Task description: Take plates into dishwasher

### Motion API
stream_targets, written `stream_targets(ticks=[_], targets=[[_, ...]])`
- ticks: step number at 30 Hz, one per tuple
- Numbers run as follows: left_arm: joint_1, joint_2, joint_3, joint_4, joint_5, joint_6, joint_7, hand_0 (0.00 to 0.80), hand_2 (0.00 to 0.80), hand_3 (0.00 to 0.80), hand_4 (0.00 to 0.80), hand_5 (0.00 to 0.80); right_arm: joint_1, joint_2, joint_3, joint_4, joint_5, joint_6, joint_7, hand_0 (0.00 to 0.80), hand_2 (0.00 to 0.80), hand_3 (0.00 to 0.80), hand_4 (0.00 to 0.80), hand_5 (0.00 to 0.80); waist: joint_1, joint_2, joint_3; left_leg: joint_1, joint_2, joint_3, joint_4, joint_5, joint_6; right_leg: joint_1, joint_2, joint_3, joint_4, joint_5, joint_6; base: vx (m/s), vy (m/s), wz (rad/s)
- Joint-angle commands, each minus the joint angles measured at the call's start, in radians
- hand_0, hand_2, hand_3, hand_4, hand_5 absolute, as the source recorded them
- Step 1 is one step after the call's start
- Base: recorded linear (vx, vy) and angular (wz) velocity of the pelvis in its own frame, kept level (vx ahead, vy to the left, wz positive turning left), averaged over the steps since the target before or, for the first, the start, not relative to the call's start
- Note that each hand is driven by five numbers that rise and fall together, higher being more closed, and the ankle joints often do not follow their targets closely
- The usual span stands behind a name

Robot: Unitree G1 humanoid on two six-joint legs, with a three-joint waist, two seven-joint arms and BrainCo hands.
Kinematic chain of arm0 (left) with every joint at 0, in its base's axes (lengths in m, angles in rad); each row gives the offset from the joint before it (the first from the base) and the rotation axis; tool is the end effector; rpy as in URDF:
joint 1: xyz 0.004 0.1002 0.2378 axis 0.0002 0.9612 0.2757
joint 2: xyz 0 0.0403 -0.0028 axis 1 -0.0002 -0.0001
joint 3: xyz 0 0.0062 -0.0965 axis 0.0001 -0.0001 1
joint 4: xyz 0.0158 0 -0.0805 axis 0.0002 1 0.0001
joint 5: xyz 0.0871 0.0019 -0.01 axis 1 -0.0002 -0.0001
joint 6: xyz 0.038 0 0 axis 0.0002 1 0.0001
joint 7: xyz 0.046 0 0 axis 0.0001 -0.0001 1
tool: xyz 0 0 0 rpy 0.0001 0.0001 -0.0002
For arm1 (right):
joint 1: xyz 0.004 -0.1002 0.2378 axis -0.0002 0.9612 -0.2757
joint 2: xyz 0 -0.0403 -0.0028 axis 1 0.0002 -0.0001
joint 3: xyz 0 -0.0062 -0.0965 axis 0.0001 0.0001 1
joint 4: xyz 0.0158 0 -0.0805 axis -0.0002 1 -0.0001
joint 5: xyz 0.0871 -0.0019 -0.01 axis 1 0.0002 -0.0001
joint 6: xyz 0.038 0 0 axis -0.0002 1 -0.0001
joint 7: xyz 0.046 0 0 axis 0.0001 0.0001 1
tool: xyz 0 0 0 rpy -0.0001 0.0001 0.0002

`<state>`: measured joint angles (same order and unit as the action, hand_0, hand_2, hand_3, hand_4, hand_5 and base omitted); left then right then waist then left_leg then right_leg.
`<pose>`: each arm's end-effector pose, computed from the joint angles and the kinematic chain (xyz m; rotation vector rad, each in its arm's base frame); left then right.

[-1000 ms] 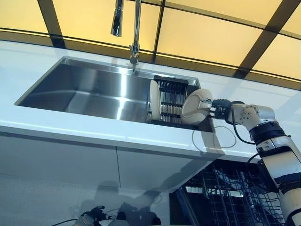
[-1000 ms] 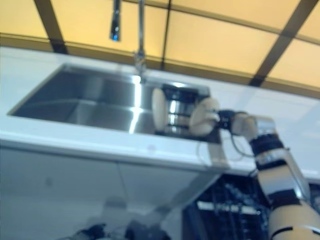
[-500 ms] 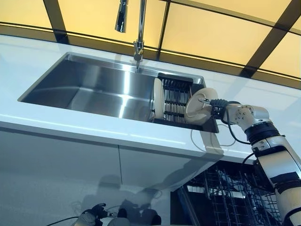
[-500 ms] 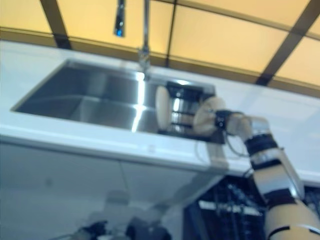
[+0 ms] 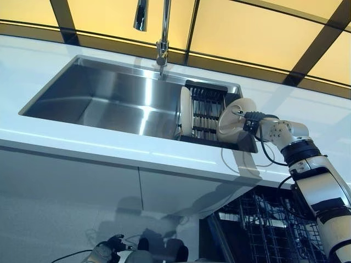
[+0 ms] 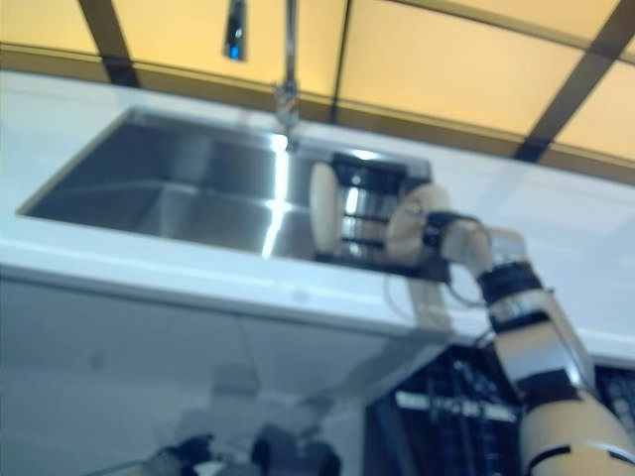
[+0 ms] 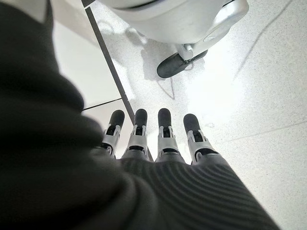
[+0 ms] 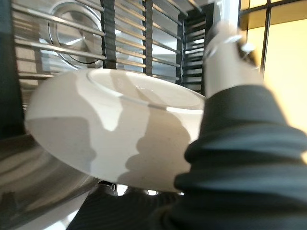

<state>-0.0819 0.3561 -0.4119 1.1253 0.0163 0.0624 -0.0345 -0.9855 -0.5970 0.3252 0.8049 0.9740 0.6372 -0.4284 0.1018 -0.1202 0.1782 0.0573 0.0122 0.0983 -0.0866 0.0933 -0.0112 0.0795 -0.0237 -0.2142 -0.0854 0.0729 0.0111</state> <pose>0.1047 0.2343 -0.0820 0.5647 1.1581 -0.1852 0.3286 -0.2129 0.1680 0.1104 0.5446 -0.3035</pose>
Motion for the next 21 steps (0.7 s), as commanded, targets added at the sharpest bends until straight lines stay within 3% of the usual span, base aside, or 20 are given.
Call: stream_targets(ticks=[1,3,9,16,21], targets=[[-0.074,-0.005,-0.082,0.002,-0.032,-0.001,0.017,0.0,0.0,0.0,0.0,0.0,-0.168,-0.034,0.003,0.042,-0.018,-0.051,-0.024,0.295,0.295,0.295,0.295,0.295,0.037,0.006,-0.002,-0.003,-0.01,0.002,-0.001,-0.079,-0.01,-0.005,-0.074,-0.022,0.082,-0.03,0.106,0.0,0.0,0.0],[-0.076,-0.005,-0.082,0.003,-0.033,-0.001,0.017,0.0,0.0,0.0,0.0,0.0,-0.17,-0.035,0.003,0.05,-0.038,-0.048,-0.02,0.493,0.493,0.493,0.493,0.493,0.038,0.007,-0.001,-0.004,-0.01,0.0,-0.001,-0.079,-0.009,-0.007,-0.075,-0.022,0.084,-0.03,0.107,0.0,0.0,0.0],[-0.079,-0.004,-0.082,0.002,-0.03,-0.002,0.017,0.0,0.0,0.0,0.0,0.0,-0.187,-0.044,0.017,0.07,-0.096,-0.053,0.002,0.775,0.775,0.775,0.775,0.775,0.042,0.006,0.004,-0.007,-0.011,-0.003,-0.001,-0.078,-0.008,-0.012,-0.077,-0.023,0.09,-0.03,0.108,0.0,0.0,0.0],[-0.079,0.0,-0.082,0.0,-0.029,-0.002,0.018,0.0,0.0,0.0,0.0,0.0,-0.202,-0.053,0.029,0.075,-0.148,-0.066,0.022,0.8,0.8,0.8,0.8,0.8,0.043,0.005,0.004,-0.006,-0.01,-0.003,-0.001,-0.079,-0.007,-0.015,-0.081,-0.025,0.095,-0.03,0.112,0.0,0.0,0.0],[-0.072,0.002,-0.082,-0.003,-0.025,-0.003,0.016,0.0,0.0,0.0,0.0,0.0,-0.21,-0.073,0.042,0.062,-0.258,-0.141,0.037,0.8,0.8,0.8,0.8,0.8,0.043,0.007,0.003,-0.004,-0.011,-0.003,-0.001,-0.081,-0.006,-0.014,-0.083,-0.025,0.095,-0.029,0.115,0.0,0.0,0.0]])
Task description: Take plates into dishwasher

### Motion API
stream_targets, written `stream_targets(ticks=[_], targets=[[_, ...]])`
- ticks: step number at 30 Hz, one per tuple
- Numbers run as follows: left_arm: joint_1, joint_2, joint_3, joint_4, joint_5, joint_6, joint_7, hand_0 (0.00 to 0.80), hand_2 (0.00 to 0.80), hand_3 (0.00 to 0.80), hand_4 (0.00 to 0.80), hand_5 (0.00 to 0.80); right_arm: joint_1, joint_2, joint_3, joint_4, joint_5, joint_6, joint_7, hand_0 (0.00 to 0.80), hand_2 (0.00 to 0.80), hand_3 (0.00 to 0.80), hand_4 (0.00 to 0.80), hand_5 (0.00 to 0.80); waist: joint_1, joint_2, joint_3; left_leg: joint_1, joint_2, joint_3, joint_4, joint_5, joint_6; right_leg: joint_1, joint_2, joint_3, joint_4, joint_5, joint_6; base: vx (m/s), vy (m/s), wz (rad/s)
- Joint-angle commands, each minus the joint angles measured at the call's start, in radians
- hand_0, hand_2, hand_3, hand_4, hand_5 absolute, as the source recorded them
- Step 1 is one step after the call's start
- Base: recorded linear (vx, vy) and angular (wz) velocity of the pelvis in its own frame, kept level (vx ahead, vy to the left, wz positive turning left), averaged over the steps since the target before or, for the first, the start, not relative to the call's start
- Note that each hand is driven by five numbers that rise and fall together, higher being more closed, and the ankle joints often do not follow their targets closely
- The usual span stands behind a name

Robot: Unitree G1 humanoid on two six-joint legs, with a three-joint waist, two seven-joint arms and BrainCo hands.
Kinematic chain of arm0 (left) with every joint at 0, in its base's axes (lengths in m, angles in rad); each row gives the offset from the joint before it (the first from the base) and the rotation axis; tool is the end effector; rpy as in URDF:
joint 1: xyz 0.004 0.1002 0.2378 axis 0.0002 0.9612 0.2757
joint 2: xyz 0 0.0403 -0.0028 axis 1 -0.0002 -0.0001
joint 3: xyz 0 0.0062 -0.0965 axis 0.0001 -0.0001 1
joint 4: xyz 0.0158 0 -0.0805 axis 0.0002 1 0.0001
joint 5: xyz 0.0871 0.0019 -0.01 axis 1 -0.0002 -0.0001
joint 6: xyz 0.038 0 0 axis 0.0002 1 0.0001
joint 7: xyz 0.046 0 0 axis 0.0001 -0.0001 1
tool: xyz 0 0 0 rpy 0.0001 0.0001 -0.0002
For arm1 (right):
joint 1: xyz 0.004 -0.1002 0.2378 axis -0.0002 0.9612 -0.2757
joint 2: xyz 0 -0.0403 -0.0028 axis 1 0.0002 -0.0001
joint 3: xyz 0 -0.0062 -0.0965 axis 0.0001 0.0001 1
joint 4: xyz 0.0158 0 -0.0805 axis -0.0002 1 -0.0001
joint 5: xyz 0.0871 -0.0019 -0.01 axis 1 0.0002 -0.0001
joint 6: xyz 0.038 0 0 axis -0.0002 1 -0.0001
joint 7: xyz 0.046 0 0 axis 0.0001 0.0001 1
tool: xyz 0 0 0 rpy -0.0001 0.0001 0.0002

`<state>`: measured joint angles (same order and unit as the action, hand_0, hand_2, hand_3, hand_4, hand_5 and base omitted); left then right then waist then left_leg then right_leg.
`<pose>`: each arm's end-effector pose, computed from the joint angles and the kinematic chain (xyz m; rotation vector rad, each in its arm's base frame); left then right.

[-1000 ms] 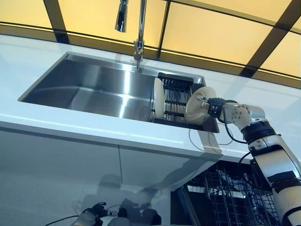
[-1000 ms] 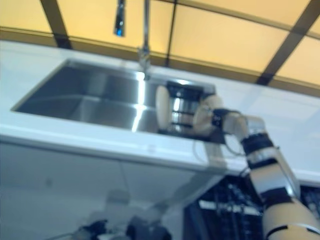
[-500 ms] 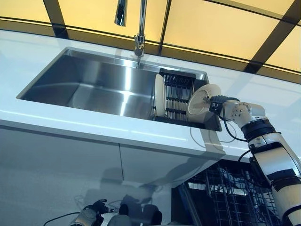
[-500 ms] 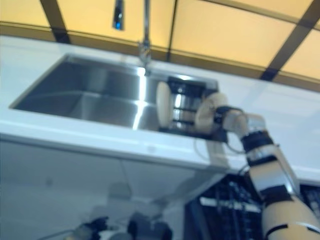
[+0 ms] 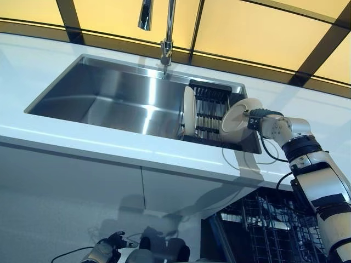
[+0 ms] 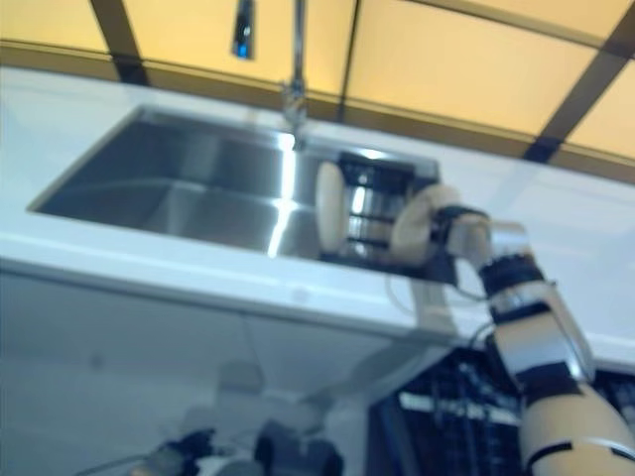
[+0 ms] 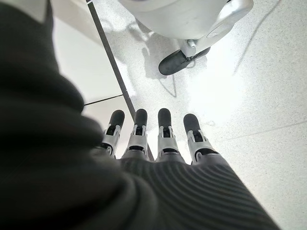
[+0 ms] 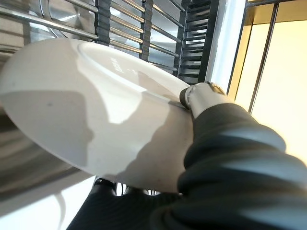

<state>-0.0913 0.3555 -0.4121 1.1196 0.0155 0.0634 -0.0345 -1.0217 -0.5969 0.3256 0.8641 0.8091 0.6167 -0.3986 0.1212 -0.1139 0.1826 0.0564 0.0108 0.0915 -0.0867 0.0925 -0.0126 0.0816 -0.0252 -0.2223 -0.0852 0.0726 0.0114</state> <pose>0.1087 0.2333 -0.0809 0.5650 1.1440 -0.1861 0.3321 -0.2205 0.1721 -0.0195 0.5044 -0.3668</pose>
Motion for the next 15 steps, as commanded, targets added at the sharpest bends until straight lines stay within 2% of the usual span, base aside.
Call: stream_targets(ticks=[1,8,11,15], targets=[[-0.06,0.004,-0.082,0.001,-0.022,-0.003,0.015,0.0,0.0,0.0,0.0,0.0,-0.176,-0.08,0.045,-0.013,-0.132,-0.135,0.006,0.8,0.8,0.8,0.8,0.8,0.023,0.001,-0.002,-0.001,-0.01,0.004,-0.001,-0.081,-0.004,-0.016,-0.082,-0.018,0.097,-0.03,0.115,0.0,0.0,0.0],[-0.035,0.001,-0.082,0.0,-0.007,-0.023,0.01,0.0,0.0,0.0,0.0,0.0,-0.167,-0.117,0.051,-0.161,-0.31,-0.296,-0.062,0.8,0.8,0.8,0.8,0.8,0.017,0.012,-0.007,0.005,-0.016,0.0,-0.001,-0.084,0.004,-0.018,-0.094,-0.015,0.116,-0.036,0.124,0.0,0.048,0.0],[-0.022,-0.001,-0.079,-0.002,0.011,-0.032,0.005,0.0,0.0,0.0,0.0,0.0,-0.128,-0.141,0.029,-0.28,-0.469,-0.382,-0.118,0.8,0.8,0.8,0.8,0.8,0.012,0.021,-0.011,0.006,-0.02,-0.003,-0.001,-0.086,0.012,-0.022,-0.105,-0.015,0.13,-0.04,0.133,-0.012,0.068,0.0],[0.008,-0.006,-0.06,0.002,0.037,-0.059,0.005,0.0,0.0,0.0,0.0,0.0,-0.032,-0.179,-0.033,-0.509,-0.622,-0.451,-0.199,0.8,0.8,0.8,0.8,0.8,-0.003,0.035,-0.017,0.01,-0.035,-0.012,-0.001,-0.095,0.029,-0.04,-0.13,-0.005,0.165,-0.021,0.148,-0.01,0.099,0.0]])
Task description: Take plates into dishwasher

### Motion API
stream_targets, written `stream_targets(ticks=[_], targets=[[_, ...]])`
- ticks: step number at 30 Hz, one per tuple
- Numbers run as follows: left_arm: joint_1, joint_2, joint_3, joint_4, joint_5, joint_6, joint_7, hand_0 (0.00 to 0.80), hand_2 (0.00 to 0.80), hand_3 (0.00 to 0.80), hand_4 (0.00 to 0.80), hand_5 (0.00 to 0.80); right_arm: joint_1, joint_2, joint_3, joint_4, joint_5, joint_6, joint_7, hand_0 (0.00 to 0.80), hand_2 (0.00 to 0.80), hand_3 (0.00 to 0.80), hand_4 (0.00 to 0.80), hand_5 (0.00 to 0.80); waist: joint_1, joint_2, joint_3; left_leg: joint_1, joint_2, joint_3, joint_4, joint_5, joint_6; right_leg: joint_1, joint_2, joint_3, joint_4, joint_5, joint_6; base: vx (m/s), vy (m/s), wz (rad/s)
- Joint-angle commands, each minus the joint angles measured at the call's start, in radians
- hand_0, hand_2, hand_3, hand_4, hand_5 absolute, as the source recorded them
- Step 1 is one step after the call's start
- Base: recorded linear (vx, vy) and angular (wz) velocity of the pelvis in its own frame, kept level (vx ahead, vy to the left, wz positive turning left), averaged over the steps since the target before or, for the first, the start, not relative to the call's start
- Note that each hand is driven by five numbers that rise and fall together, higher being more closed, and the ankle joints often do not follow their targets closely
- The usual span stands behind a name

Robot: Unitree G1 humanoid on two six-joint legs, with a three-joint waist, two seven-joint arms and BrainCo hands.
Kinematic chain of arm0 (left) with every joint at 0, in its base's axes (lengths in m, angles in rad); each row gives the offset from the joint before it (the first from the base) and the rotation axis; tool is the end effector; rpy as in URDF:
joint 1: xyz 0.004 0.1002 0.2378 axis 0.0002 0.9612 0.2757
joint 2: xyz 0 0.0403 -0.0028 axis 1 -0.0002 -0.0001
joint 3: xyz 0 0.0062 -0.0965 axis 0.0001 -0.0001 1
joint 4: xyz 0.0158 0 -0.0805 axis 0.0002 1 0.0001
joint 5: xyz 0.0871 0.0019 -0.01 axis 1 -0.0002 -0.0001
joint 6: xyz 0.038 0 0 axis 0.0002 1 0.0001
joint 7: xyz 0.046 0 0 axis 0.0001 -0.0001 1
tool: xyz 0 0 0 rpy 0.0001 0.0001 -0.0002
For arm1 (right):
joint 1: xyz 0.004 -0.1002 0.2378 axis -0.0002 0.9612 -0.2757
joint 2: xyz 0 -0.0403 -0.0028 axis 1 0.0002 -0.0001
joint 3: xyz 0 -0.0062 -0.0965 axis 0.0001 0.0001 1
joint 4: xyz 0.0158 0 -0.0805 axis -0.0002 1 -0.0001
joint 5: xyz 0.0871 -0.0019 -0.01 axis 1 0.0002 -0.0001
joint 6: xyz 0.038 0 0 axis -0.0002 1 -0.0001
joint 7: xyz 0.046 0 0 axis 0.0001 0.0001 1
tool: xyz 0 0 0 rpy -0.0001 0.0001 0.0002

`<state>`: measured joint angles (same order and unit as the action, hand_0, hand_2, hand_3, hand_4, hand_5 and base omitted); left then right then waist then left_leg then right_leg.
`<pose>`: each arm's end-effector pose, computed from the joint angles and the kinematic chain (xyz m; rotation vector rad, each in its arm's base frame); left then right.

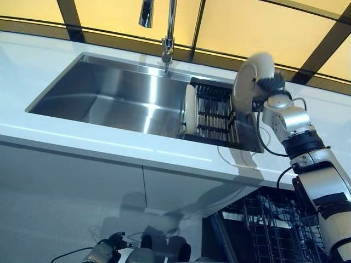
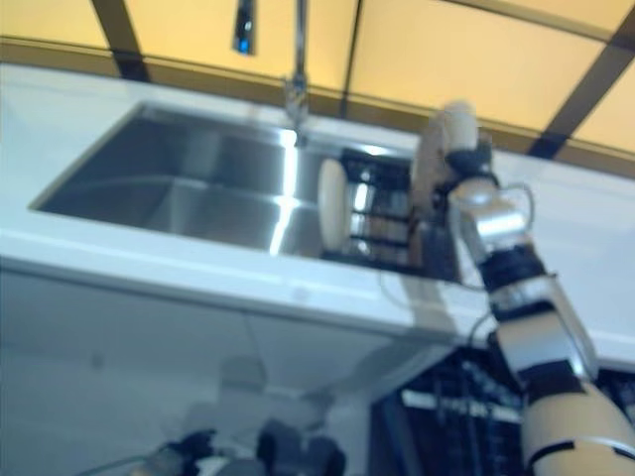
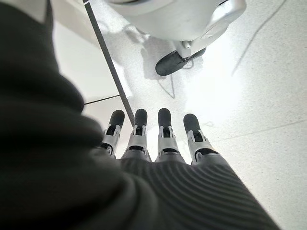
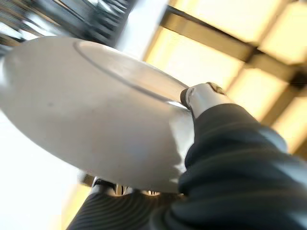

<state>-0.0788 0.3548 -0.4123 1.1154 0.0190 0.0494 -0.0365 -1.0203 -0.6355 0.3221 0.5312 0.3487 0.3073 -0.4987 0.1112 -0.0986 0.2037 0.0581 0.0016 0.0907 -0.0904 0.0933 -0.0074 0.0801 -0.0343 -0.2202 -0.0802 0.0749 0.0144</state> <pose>0.1055 0.2328 -0.0818 0.5620 1.1393 -0.1960 0.3283 -0.2010 0.2320 -0.3844 -0.2062 -0.4439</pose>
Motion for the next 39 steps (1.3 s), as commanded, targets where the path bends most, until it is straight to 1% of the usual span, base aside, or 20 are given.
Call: stream_targets(ticks=[1,4,5,7,9,12,15,16,17,18,20,23,25,29,30,31,32,34,35,39], targets=[[0.003,-0.006,-0.056,0.006,0.039,-0.05,0.006,0.0,0.0,0.0,0.0,0.0,0.001,-0.144,-0.048,-0.228,-0.186,-0.162,-0.109,0.8,0.8,0.8,0.8,0.8,0.002,0.022,-0.04,0.01,-0.03,-0.013,0.003,-0.097,0.027,-0.042,-0.127,-0.003,0.168,-0.016,0.147,0.005,0.133,0.01],[0.03,-0.015,-0.035,0.01,0.054,-0.065,0.004,0.0,0.0,0.0,0.0,0.0,0.12,-0.151,-0.12,-0.4,-0.254,-0.224,-0.132,0.8,0.8,0.8,0.8,0.8,-0.022,0.034,-0.044,0.016,-0.043,-0.02,0.003,-0.105,0.037,-0.065,-0.151,0.017,0.202,0.012,0.149,0.015,0.178,-0.11],[0.038,-0.018,-0.028,0.011,0.056,-0.069,0.0,0.0,0.0,0.0,0.0,0.0,0.163,-0.156,-0.15,-0.457,-0.252,-0.229,-0.128,0.8,0.8,0.8,0.8,0.8,-0.034,0.039,-0.045,0.018,-0.045,-0.019,0.003,-0.108,0.04,-0.077,-0.158,0.025,0.215,0.02,0.15,0.012,0.239,-0.17],[0.061,-0.035,-0.016,0.016,0.075,-0.075,-0.001,0.0,0.0,0.0,0.0,0.0,0.314,-0.163,-0.247,-0.596,-0.244,-0.265,-0.115,0.8,0.8,0.8,0.8,0.8,-0.075,0.054,-0.044,0.022,-0.051,-0.009,0.003,-0.118,0.045,-0.109,-0.163,0.047,0.245,0.039,0.153,-0.003,0.237,-0.05],[0.073,-0.043,-0.012,0.025,0.09,-0.062,0.003,0.0,0.0,0.0,0.0,0.0,0.432,-0.15,-0.325,-0.686,-0.241,-0.315,-0.099,0.8,0.8,0.8,0.8,0.8,-0.113,0.058,-0.04,0.02,-0.055,0.009,0.003,-0.126,0.043,-0.135,-0.158,0.067,0.239,0.058,0.161,-0.028,0.149,-0.2],[0.07,-0.04,-0.001,0.045,0.102,-0.027,0.002,0.0,0.0,0.0,0.0,0.0,0.54,-0.141,-0.396,-0.762,-0.248,-0.356,-0.074,0.8,0.8,0.8,0.8,0.8,-0.17,0.052,-0.036,0.027,-0.052,0.068,0.003,-0.142,0.036,-0.178,-0.145,0.081,0.202,0.091,0.179,-0.047,0.061,-0.45],[0.047,-0.027,0.017,0.058,0.093,-0.008,0.0,0.0,0.0,0.0,0.0,0.0,0.614,-0.141,-0.432,-0.802,-0.254,-0.388,-0.051,0.8,0.8,0.8,0.8,0.8,-0.211,0.045,-0.031,0.029,-0.038,0.145,0.003,-0.149,0.033,-0.207,-0.146,0.064,0.195,0.116,0.191,-0.085,0.01,-0.75],[0.044,-0.022,0.027,0.063,0.074,-0.01,0.004,0.0,0.0,0.0,0.0,0.0,0.661,-0.142,-0.454,-0.826,-0.232,-0.409,-0.036,0.8,0.8,0.8,0.8,0.8,-0.225,0.043,-0.032,0.031,-0.027,0.18,0.003,-0.148,0.033,-0.209,-0.146,0.061,0.201,0.117,0.193,-0.056,0.0,-0.74],[0.044,-0.022,0.027,0.063,0.074,-0.01,0.004,0.0,0.0,0.0,0.0,0.0,0.661,-0.142,-0.454,-0.826,-0.232,-0.409,-0.036,0.8,0.8,0.8,0.8,0.8,-0.225,0.043,-0.032,0.031,-0.027,0.18,0.003,-0.148,0.033,-0.209,-0.146,0.061,0.201,0.117,0.193,-0.065,-0.013,-1.46],[0.038,-0.017,0.04,0.061,0.053,-0.012,0.011,0.0,0.0,0.0,0.0,0.0,0.717,-0.143,-0.476,-0.839,-0.22,-0.439,-0.013,0.8,0.8,0.8,0.8,0.8,-0.238,0.041,-0.032,0.037,-0.017,0.209,0.003,-0.151,0.034,-0.2,-0.15,0.062,0.219,0.112,0.194,-0.058,-0.019,-1.15],[0.021,-0.013,0.049,0.067,0.026,-0.027,0.023,0.0,0.0,0.0,0.0,0.0,0.778,-0.139,-0.501,-0.851,-0.2,-0.482,0.002,0.8,0.8,0.8,0.8,0.8,-0.25,0.037,-0.037,0.031,-0.005,0.243,0.003,-0.146,0.037,-0.181,-0.159,0.061,0.236,0.104,0.19,-0.114,-0.055,-1.18],[-0.003,-0.013,0.052,0.055,-0.006,-0.046,0.038,0.0,0.0,0.0,0.0,0.0,0.82,-0.128,-0.516,-0.858,-0.173,-0.504,0.011,0.8,0.8,0.8,0.8,0.8,-0.256,0.039,-0.045,0.027,0.01,0.275,0.003,-0.14,0.039,-0.152,-0.167,0.058,0.248,0.078,0.185,-0.104,-0.082,-0.82],[-0.016,-0.015,0.045,0.047,-0.026,-0.063,0.047,0.0,0.0,0.0,0.0,0.0,0.828,-0.122,-0.51,-0.859,-0.157,-0.497,0.002,0.8,0.8,0.8,0.8,0.8,-0.254,0.042,-0.049,0.023,0.019,0.288,0.003,-0.134,0.039,-0.133,-0.165,0.056,0.247,0.058,0.182,-0.108,-0.129,-0.85],[-0.024,-0.02,0.048,0.011,-0.033,-0.073,0.065,0.0,0.0,0.0,0.0,0.0,0.867,-0.084,-0.492,-0.847,-0.16,-0.498,0.002,0.8,0.8,0.8,0.8,0.8,-0.239,0.042,-0.056,0.013,0.031,0.295,0.003,-0.124,0.041,-0.093,-0.151,0.061,0.252,0.015,0.184,-0.138,-0.209,-0.28],[-0.024,-0.021,0.049,0.005,-0.033,-0.07,0.072,0.0,0.0,0.0,0.0,0.0,0.878,-0.077,-0.483,-0.836,-0.168,-0.502,0.003,0.8,0.8,0.8,0.8,0.8,-0.231,0.042,-0.059,0.006,0.038,0.299,0.003,-0.117,0.036,-0.073,-0.146,0.051,0.228,-0.011,0.181,-0.173,-0.37,-0.15],[-0.024,-0.02,0.05,0.003,-0.034,-0.064,0.078,0.0,0.0,0.0,0.0,0.0,0.891,-0.064,-0.471,-0.821,-0.161,-0.506,0.016,0.8,0.8,0.8,0.8,0.8,-0.22,0.038,-0.063,0.001,0.044,0.311,0.003,-0.11,0.028,-0.043,-0.131,0.027,0.182,-0.037,0.18,-0.156,-0.398,-0.11],[-0.023,-0.021,0.054,0.005,-0.027,-0.064,0.078,0.0,0.0,0.0,0.0,0.0,0.899,-0.059,-0.46,-0.81,-0.17,-0.507,0.028,0.8,0.8,0.8,0.8,0.8,-0.214,0.036,-0.063,-0.001,0.05,0.311,0.003,-0.104,0.02,-0.031,-0.122,0.022,0.159,-0.047,0.179,-0.117,-0.382,-0.16],[-0.019,-0.02,0.062,0.011,-0.022,-0.067,0.073,0.0,0.0,0.0,0.0,0.0,0.909,-0.059,-0.441,-0.8,-0.174,-0.499,0.063,0.8,0.8,0.8,0.8,0.8,-0.209,0.035,-0.062,-0.004,0.067,0.305,0.003,-0.09,0.002,-0.011,-0.096,0.024,0.109,-0.067,0.164,-0.089,-0.332,-0.24],[-0.015,-0.024,0.065,0.008,-0.016,-0.062,0.072,0.0,0.0,0.0,0.0,0.0,0.911,-0.061,-0.426,-0.793,-0.176,-0.478,0.101,0.8,0.8,0.8,0.8,0.8,-0.206,0.034,-0.062,-0.007,0.074,0.298,0.003,-0.083,-0.008,-0.005,-0.083,0.03,0.093,-0.071,0.154,-0.105,-0.337,-0.15],[0.004,-0.038,0.071,0.019,0.014,-0.069,0.07,0.0,0.0,0.0,0.0,0.0,0.906,-0.074,-0.357,-0.746,-0.203,-0.436,0.217,0.8,0.8,0.8,0.8,0.8,-0.193,0.031,-0.057,-0.034,0.1,0.287,0.003,-0.048,-0.04,0.011,-0.048,0.029,0.062,-0.081,0.119,-0.096,-0.255,-0.04]])
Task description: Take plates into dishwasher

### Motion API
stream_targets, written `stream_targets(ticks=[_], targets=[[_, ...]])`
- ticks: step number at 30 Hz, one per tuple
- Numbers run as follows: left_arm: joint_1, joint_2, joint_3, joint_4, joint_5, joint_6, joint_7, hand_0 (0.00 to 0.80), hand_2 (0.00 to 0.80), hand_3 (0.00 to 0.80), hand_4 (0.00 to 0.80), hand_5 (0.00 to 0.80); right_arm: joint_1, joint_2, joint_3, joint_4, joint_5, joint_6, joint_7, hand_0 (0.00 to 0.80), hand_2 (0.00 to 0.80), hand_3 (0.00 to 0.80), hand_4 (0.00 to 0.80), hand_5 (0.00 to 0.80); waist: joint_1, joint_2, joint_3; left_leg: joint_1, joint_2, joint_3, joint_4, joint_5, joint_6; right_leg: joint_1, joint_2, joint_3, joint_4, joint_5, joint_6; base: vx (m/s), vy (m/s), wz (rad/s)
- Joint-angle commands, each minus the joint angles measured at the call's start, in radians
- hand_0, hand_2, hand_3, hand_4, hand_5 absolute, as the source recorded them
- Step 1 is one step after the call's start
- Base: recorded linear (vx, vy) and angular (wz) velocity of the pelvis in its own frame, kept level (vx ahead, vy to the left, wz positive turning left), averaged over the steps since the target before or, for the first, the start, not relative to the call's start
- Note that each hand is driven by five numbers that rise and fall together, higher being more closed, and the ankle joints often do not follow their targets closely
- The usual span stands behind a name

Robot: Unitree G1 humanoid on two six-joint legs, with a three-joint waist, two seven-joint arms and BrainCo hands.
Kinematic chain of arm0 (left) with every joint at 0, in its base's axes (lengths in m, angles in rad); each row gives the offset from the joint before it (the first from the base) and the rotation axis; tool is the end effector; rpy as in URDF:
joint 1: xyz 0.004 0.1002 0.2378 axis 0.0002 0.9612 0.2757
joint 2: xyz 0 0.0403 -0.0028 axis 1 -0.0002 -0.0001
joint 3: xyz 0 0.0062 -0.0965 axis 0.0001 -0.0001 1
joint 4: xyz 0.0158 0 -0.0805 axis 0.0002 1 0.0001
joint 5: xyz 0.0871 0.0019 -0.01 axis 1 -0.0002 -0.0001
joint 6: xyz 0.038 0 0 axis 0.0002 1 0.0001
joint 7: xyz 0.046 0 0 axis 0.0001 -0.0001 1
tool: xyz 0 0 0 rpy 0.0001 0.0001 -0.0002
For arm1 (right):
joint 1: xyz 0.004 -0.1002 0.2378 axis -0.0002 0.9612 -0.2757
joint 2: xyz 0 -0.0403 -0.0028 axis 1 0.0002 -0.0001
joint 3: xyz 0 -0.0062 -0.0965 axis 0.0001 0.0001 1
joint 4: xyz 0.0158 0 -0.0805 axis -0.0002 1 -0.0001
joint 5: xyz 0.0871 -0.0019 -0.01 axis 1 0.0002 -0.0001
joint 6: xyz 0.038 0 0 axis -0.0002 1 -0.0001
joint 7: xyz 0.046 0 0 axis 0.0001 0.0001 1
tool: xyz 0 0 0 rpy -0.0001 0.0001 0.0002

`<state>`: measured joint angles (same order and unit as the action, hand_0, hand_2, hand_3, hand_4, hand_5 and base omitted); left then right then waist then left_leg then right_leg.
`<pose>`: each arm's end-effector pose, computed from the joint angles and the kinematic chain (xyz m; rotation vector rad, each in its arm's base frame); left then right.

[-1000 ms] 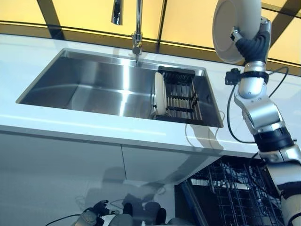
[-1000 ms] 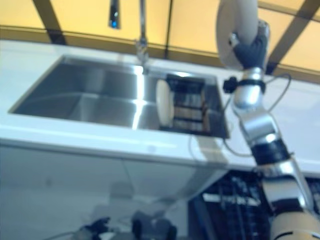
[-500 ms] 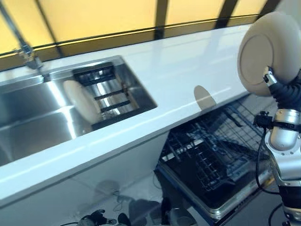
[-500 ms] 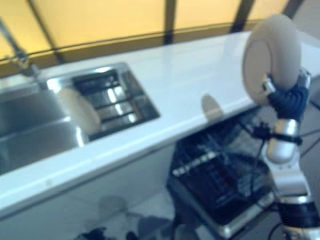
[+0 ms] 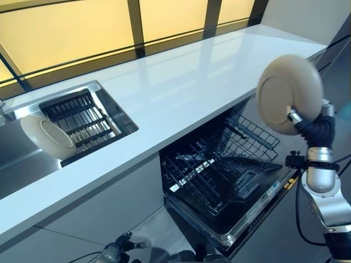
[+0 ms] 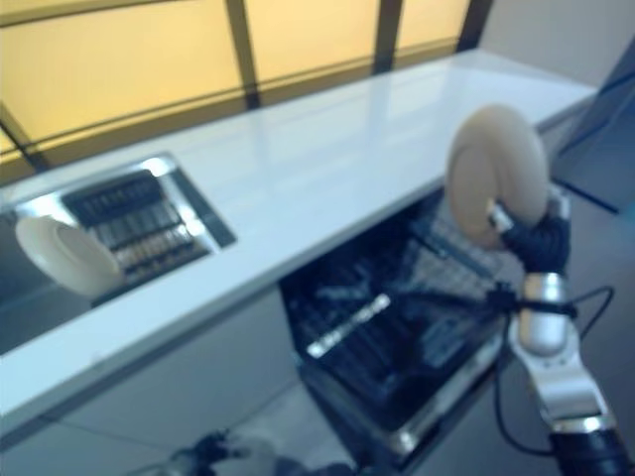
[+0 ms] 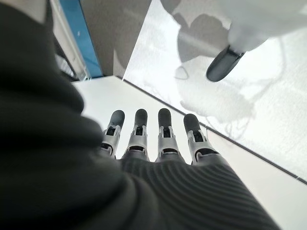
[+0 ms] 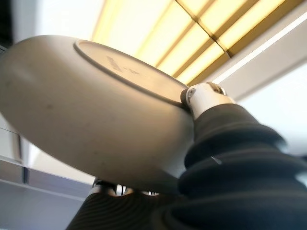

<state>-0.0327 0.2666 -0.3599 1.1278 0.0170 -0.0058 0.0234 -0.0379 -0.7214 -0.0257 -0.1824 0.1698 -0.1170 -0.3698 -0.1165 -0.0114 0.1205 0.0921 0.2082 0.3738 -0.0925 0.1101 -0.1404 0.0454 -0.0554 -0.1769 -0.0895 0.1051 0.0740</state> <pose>0.0913 0.2086 -0.0917 0.4725 1.1113 -0.1619 0.1938 -0.2483 0.1378 -0.4813 -0.4269 -0.2680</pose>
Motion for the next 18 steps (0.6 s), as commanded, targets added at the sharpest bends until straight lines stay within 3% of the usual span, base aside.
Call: stream_targets(ticks=[1,8,18], targets=[[-0.039,0.048,0.022,0.008,0.016,-0.014,0.013,0.0,0.0,0.0,0.0,0.0,-0.079,0.004,0.008,-0.025,-0.022,0.014,0.12,0.8,0.8,0.8,0.8,0.8,0.038,-0.058,0.029,-0.078,-0.1,0.002,0.005,-0.053,0.083,0.048,-0.019,-0.019,0.067,-0.115,0.05,-0.083,-0.182,-0.01],[-0.04,0.038,0.033,-0.004,0.015,-0.019,0.011,0.0,0.0,0.0,0.0,0.0,-0.086,0.008,0.104,0.1,-0.063,0.06,0.203,0.8,0.8,0.8,0.8,0.8,0.057,-0.054,0.059,-0.129,-0.066,-0.018,0.008,0.002,0.045,0.052,0.012,-0.05,0.043,-0.117,0.012,-0.069,-0.142,0.12],[-0.072,0.048,0.005,-0.044,0.021,-0.004,-0.007,0.0,0.0,0.0,0.0,0.0,-0.161,0.077,0.22,0.25,-0.152,0.103,0.116,0.8,0.8,0.8,0.8,0.8,0.085,-0.017,0.105,-0.16,-0.072,-0.062,0.007,0.019,0.034,0.019,0.01,-0.09,0.064,-0.125,-0.003,-0.041,-0.037,0.16]])
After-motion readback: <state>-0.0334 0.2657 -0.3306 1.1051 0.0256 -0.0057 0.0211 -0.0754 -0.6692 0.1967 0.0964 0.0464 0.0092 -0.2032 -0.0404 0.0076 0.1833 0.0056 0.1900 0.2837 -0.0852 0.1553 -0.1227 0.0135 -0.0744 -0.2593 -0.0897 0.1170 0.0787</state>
